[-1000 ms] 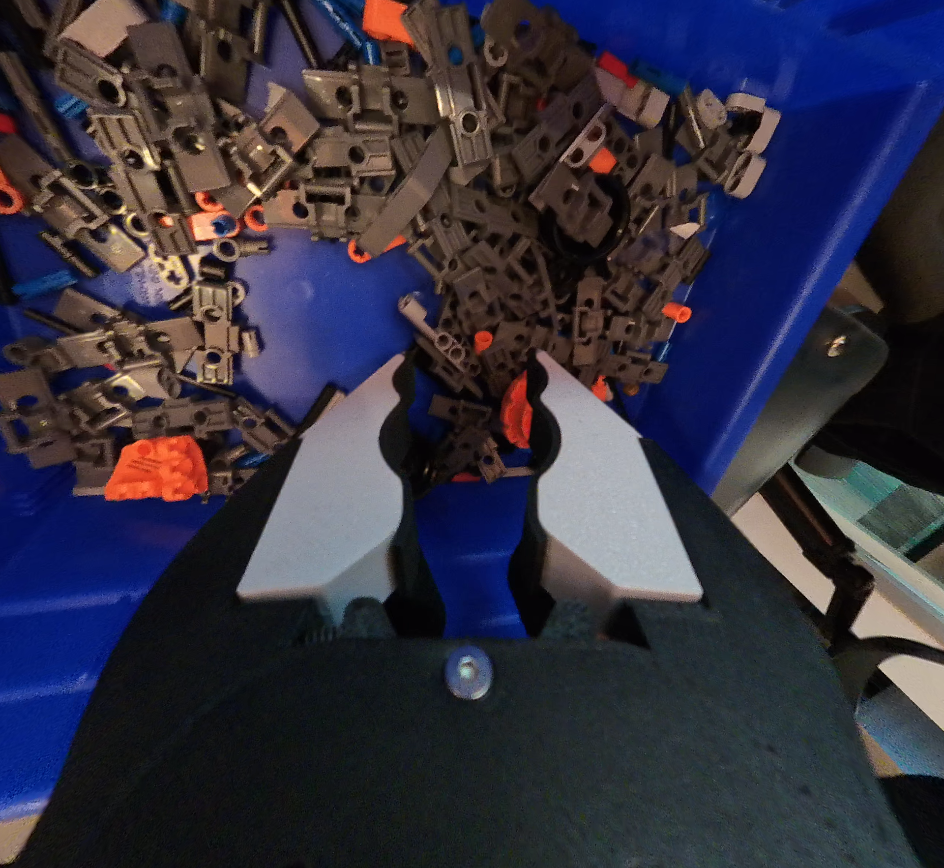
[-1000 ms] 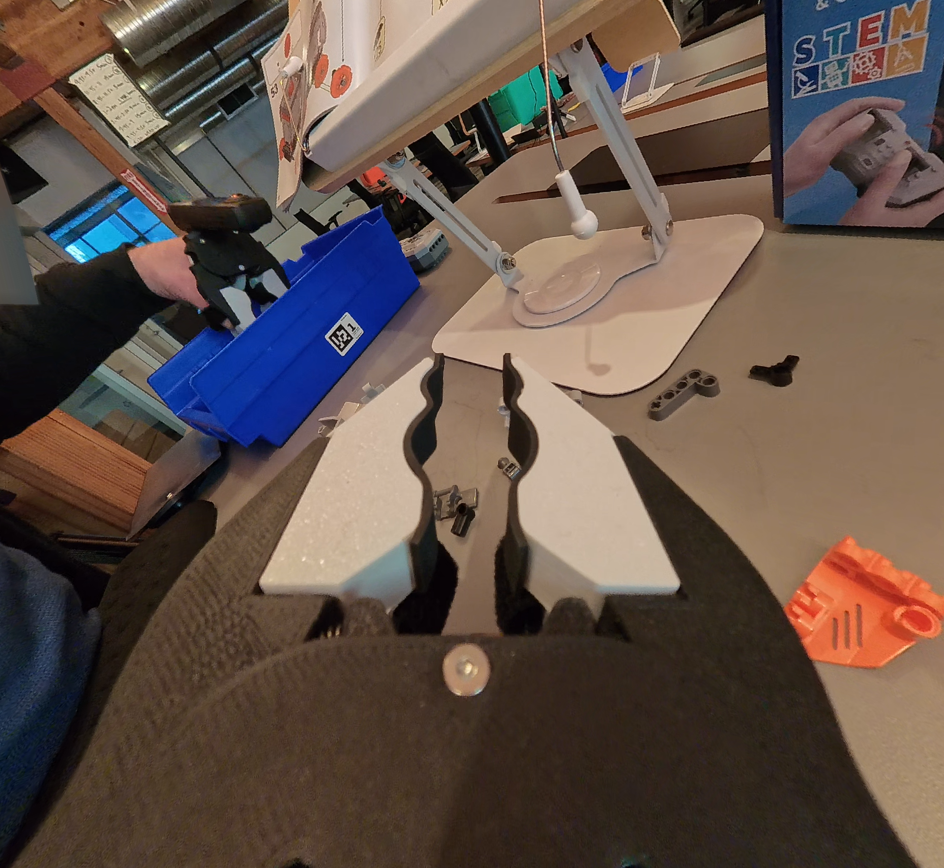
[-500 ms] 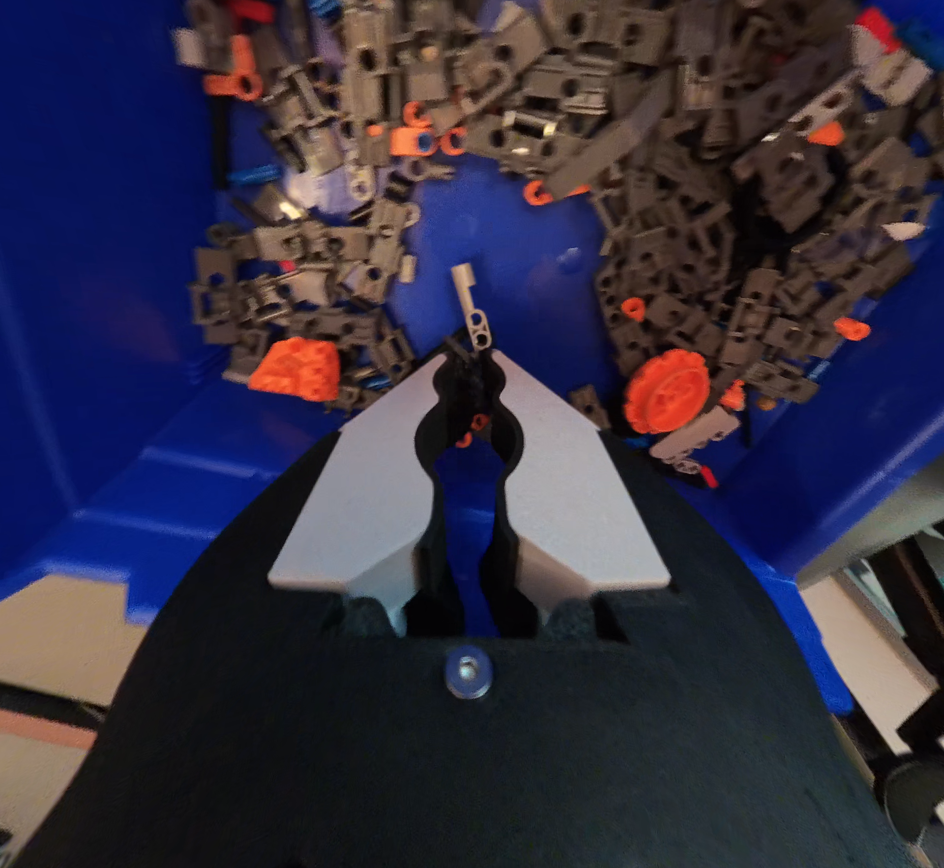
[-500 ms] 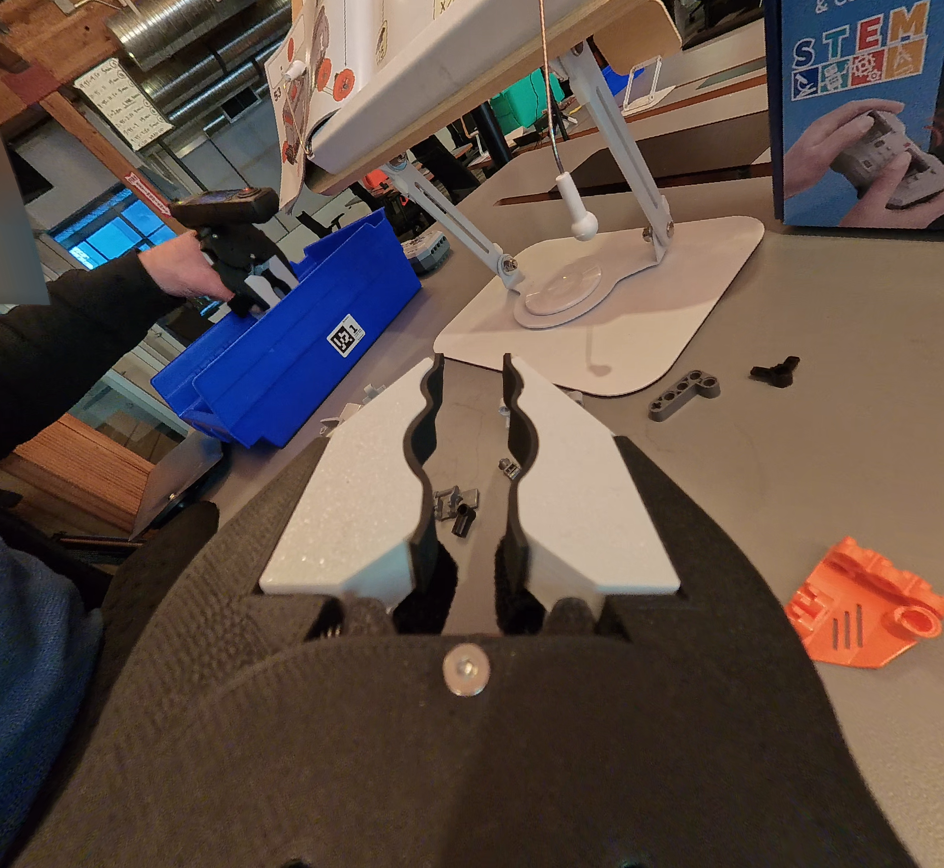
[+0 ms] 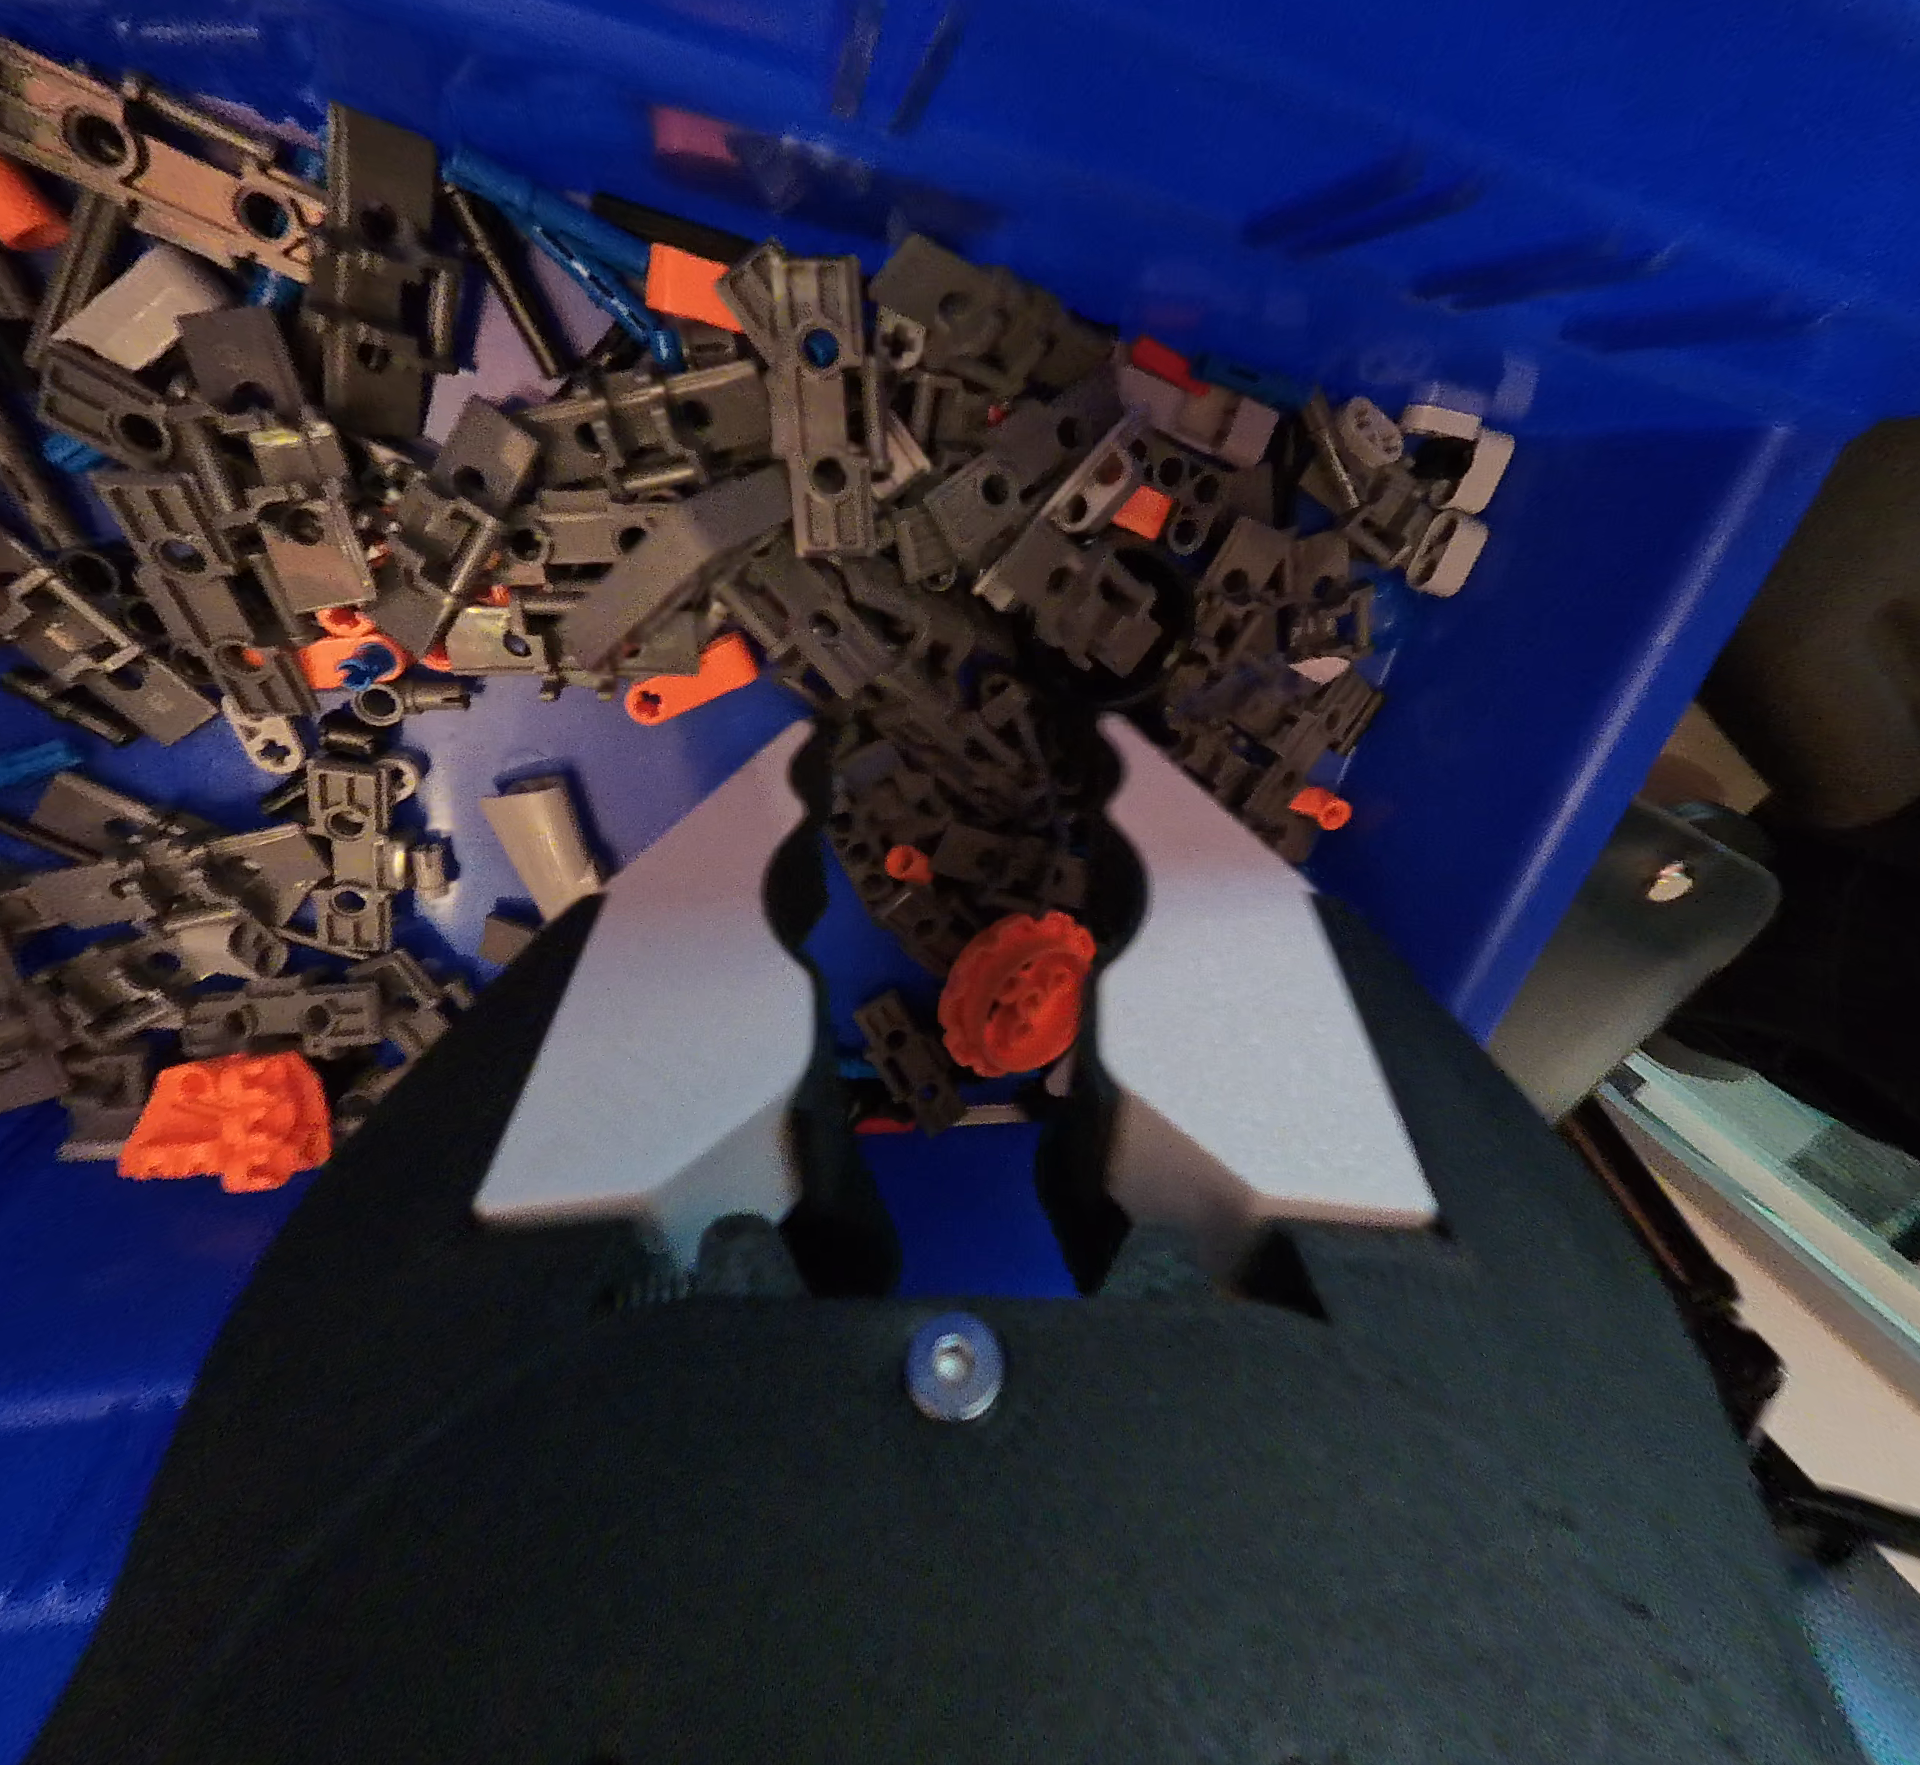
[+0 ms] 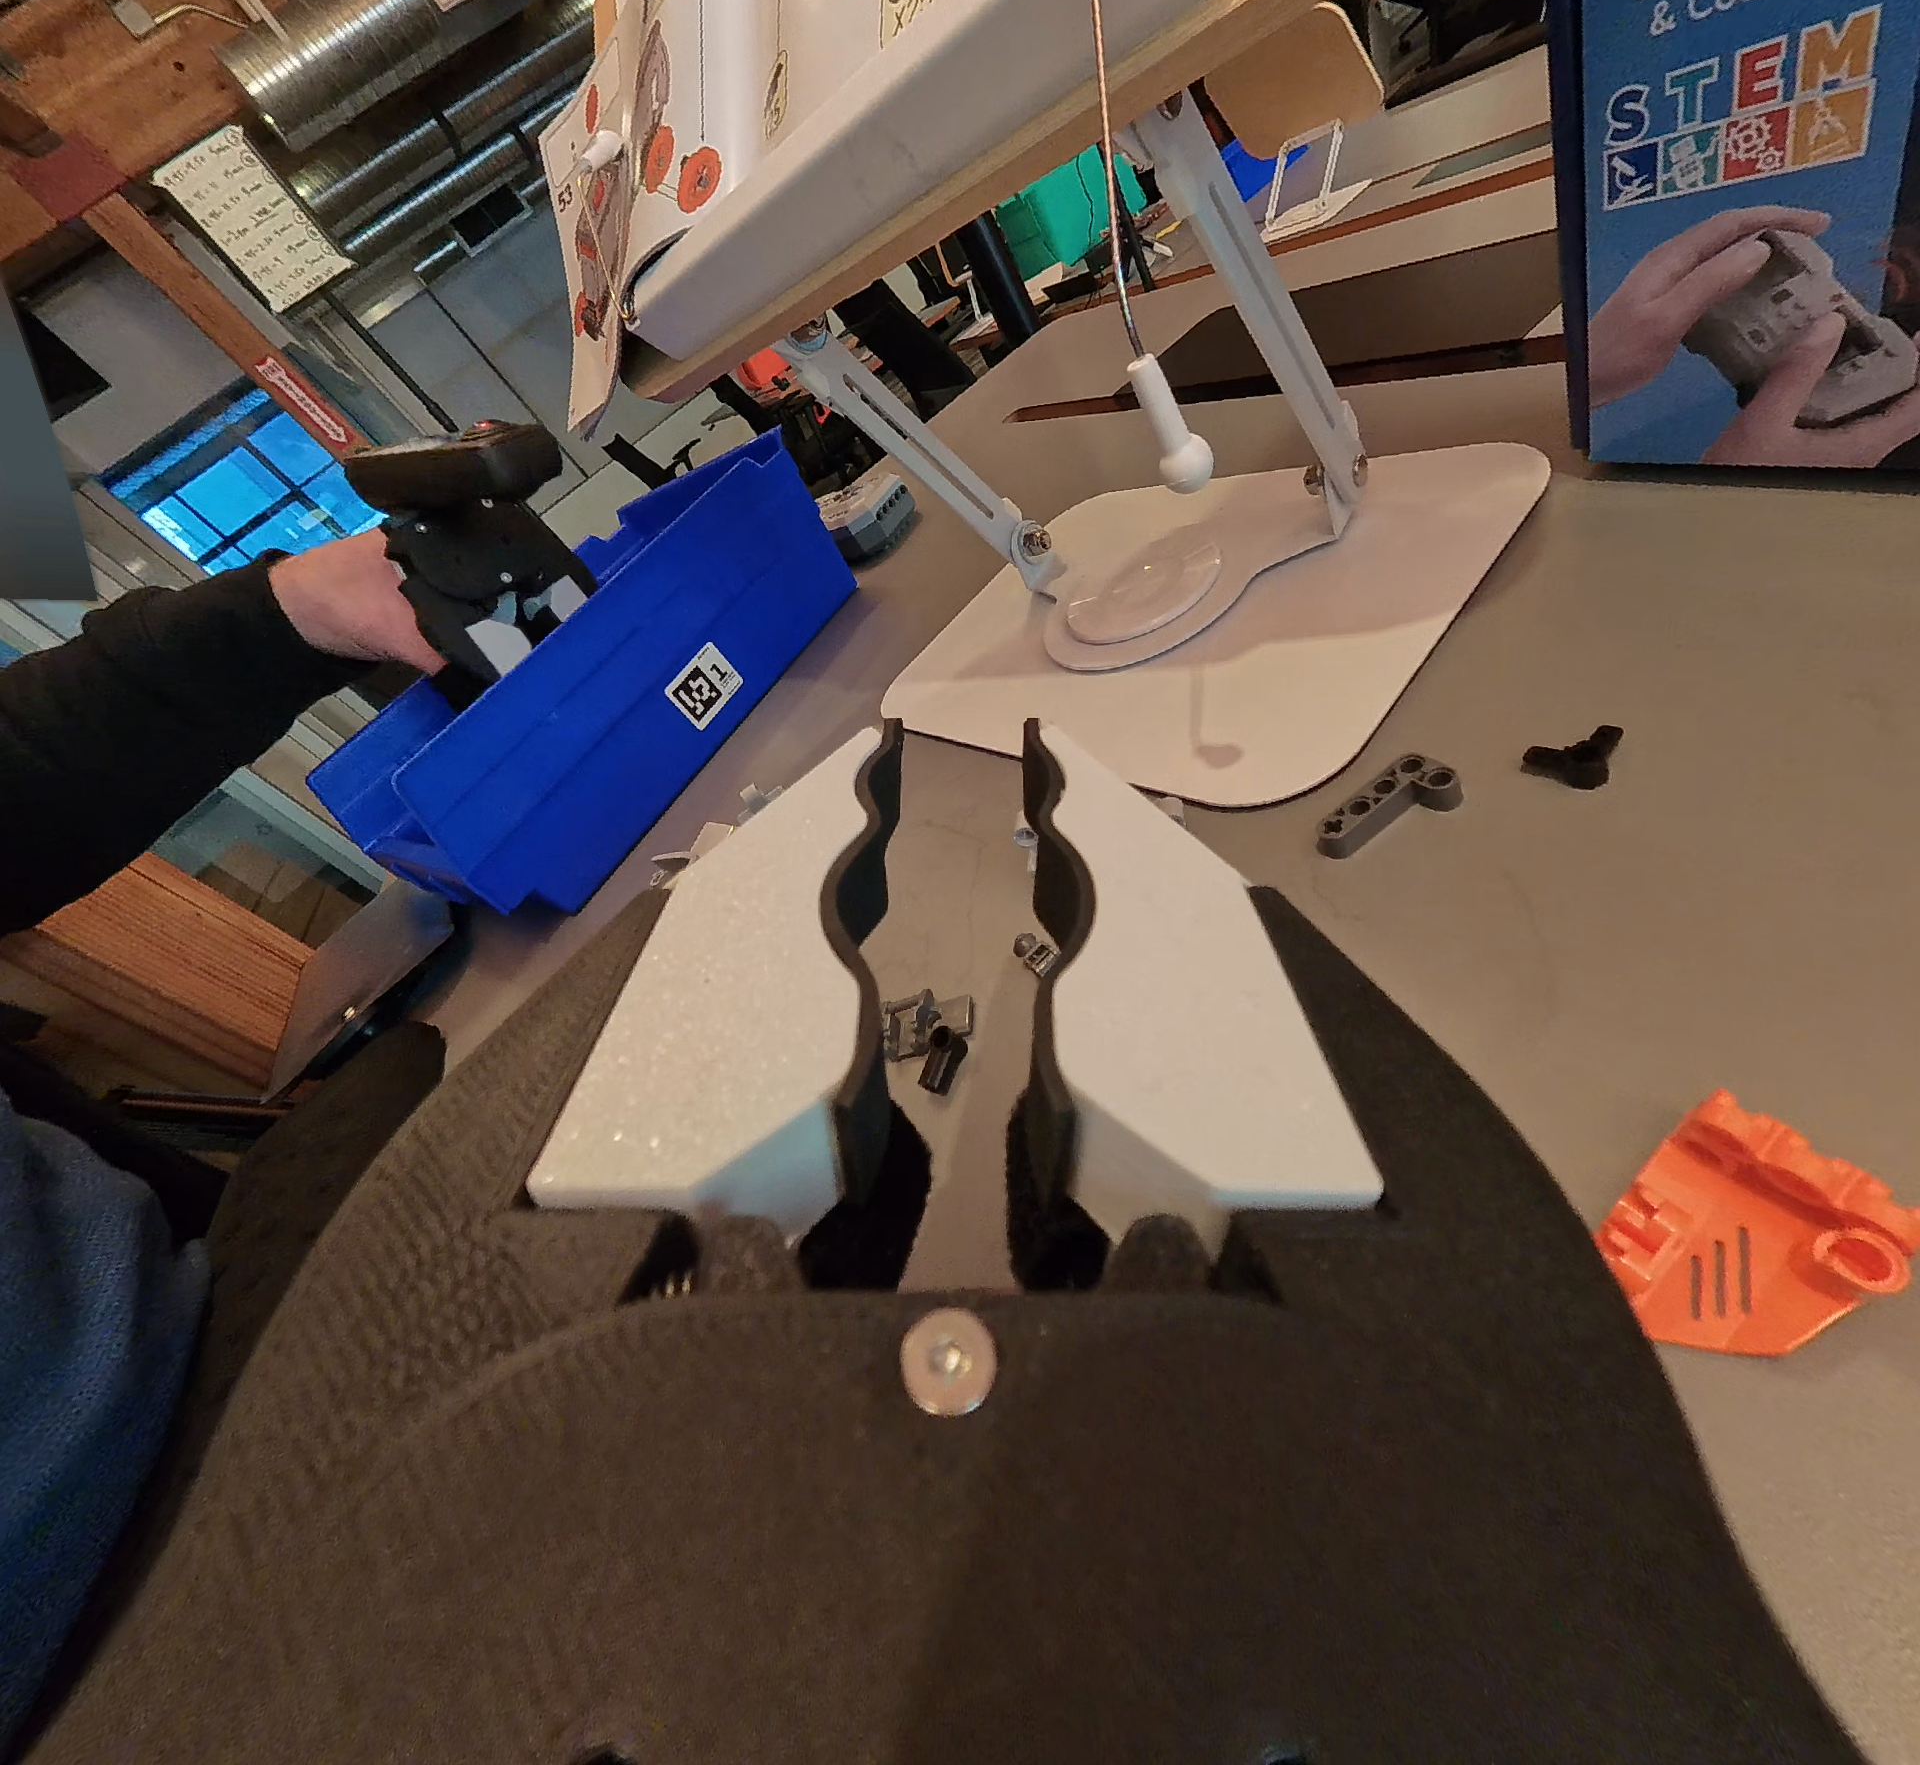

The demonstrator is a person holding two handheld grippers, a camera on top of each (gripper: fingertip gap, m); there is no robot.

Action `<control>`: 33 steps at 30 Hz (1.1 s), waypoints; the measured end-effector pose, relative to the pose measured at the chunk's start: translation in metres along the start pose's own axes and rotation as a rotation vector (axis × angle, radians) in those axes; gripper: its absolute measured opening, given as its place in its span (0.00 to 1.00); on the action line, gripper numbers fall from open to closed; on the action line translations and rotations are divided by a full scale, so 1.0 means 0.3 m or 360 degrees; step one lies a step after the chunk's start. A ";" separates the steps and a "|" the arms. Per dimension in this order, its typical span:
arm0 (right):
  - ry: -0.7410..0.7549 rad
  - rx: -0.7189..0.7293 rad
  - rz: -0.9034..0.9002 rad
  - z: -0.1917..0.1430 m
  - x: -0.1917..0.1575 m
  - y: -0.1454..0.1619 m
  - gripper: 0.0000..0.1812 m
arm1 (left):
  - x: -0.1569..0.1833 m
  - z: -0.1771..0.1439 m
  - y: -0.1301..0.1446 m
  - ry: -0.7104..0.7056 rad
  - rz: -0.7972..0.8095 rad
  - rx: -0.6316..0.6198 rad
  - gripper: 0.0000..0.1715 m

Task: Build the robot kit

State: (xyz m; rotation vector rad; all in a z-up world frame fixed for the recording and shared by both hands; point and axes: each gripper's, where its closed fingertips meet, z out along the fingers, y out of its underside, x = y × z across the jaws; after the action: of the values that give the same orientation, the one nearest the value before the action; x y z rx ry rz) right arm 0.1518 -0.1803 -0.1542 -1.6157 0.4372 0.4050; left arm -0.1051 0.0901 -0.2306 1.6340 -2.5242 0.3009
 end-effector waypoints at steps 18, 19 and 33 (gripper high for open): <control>-0.0003 0.0006 0.0003 -0.001 0.000 -0.001 0.11 | -0.079 -0.100 -0.006 -0.0107 -0.0067 0.0116 0.29; -0.0002 0.0004 0.0003 -0.001 0.000 -0.001 0.11 | -0.062 -0.098 -0.019 -0.0099 -0.0048 0.0128 0.31; 0.0003 0.0004 0.0003 -0.001 0.001 -0.001 0.11 | -0.043 0.006 -0.053 -0.0344 -0.0189 0.0107 0.39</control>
State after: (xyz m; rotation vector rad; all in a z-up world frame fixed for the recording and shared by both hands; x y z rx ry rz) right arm 0.1524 -0.1805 -0.1541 -1.6133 0.4407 0.4039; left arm -0.0853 0.0947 -0.2334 1.9301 -2.5777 0.2091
